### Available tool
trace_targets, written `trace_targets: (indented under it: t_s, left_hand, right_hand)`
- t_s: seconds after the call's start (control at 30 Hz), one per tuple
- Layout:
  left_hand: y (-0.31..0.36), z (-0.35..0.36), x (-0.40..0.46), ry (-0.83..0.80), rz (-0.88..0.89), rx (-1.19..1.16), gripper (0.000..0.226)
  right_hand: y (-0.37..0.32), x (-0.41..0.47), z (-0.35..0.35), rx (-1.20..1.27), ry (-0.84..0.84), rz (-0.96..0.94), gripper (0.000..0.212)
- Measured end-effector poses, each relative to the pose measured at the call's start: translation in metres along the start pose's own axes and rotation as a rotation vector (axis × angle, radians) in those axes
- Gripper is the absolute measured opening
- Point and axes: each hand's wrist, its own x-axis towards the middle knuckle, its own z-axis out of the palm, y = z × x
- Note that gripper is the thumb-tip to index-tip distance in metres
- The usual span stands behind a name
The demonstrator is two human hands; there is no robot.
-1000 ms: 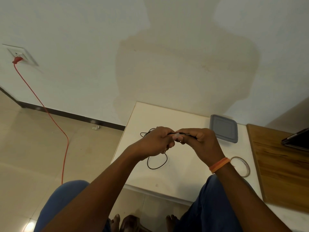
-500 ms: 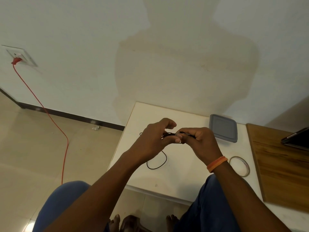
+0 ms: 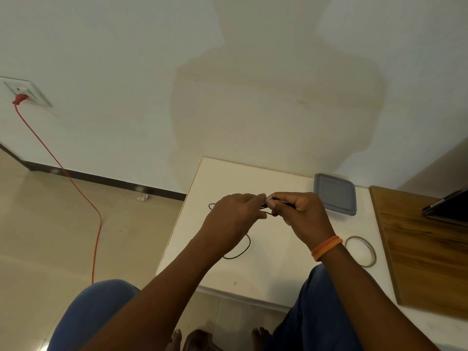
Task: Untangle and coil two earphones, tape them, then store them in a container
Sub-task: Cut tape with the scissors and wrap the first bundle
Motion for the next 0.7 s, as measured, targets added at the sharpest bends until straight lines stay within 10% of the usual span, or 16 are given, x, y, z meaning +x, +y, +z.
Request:
trace_targets:
  t_s: [0.7]
  left_hand:
    - [0.012, -0.001, 0.001, 0.060, -0.338, -0.399, 0.020]
  right_hand:
    - [-0.007, -0.002, 0.000, 0.164, -0.027, -0.019, 0.024]
